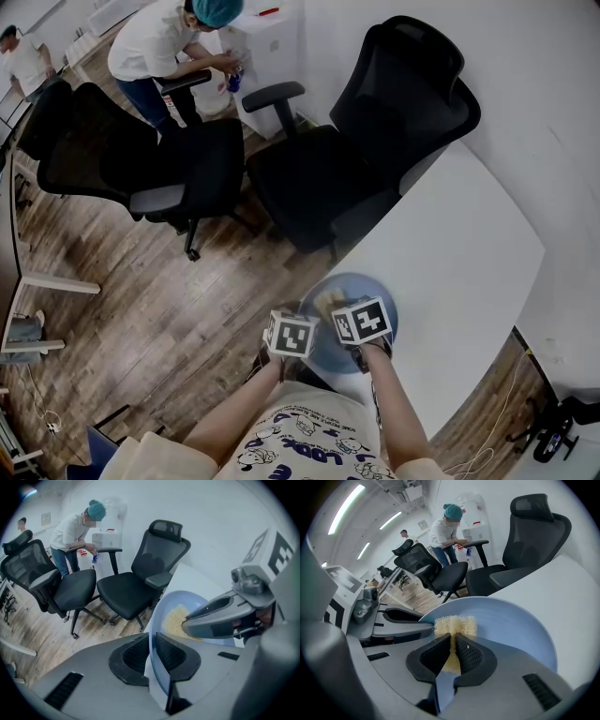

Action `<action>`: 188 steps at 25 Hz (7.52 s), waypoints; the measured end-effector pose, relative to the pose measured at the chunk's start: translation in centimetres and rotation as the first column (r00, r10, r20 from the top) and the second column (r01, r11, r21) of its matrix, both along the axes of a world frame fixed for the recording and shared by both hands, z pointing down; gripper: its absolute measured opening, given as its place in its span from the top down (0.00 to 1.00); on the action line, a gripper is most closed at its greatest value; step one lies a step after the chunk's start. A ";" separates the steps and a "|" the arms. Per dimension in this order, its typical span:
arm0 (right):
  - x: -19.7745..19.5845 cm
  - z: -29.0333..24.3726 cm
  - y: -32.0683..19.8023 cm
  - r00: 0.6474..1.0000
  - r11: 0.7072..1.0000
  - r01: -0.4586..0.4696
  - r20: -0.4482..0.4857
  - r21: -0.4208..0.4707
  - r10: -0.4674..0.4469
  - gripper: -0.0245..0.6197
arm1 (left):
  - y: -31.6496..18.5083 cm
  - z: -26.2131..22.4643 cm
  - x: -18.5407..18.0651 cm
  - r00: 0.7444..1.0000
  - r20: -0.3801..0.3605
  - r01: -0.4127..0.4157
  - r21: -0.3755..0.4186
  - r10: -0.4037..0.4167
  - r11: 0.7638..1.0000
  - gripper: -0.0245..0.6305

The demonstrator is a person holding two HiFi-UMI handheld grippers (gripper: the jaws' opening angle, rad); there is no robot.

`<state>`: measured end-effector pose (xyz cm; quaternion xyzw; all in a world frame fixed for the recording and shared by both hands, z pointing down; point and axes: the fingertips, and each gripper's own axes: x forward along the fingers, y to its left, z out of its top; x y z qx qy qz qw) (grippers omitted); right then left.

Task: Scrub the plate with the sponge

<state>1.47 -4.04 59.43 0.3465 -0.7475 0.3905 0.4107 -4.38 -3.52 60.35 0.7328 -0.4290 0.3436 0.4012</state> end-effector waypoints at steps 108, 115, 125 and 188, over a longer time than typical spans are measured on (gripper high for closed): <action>10.0 -0.2 8.1 1.000 0.986 -0.014 -0.016 -0.169 0.012 0.89 | 0.2 0.3 0.1 1.000 0.024 -0.018 0.006 0.017 1.000 0.89; 10.5 -0.3 7.3 0.999 0.986 -0.026 -0.036 -0.163 0.020 0.89 | 0.0 0.2 0.2 1.000 0.016 -0.016 0.014 0.016 1.000 0.89; 11.5 -0.4 5.6 0.995 0.988 -0.073 -0.071 -0.140 0.064 0.89 | 0.1 0.1 0.2 1.000 0.018 -0.019 0.018 0.019 1.000 0.89; 5.3 -0.3 -0.9 0.993 0.999 -0.038 -0.115 0.001 0.038 0.89 | 0.3 0.1 0.2 1.000 0.007 -0.005 0.014 0.005 1.000 0.89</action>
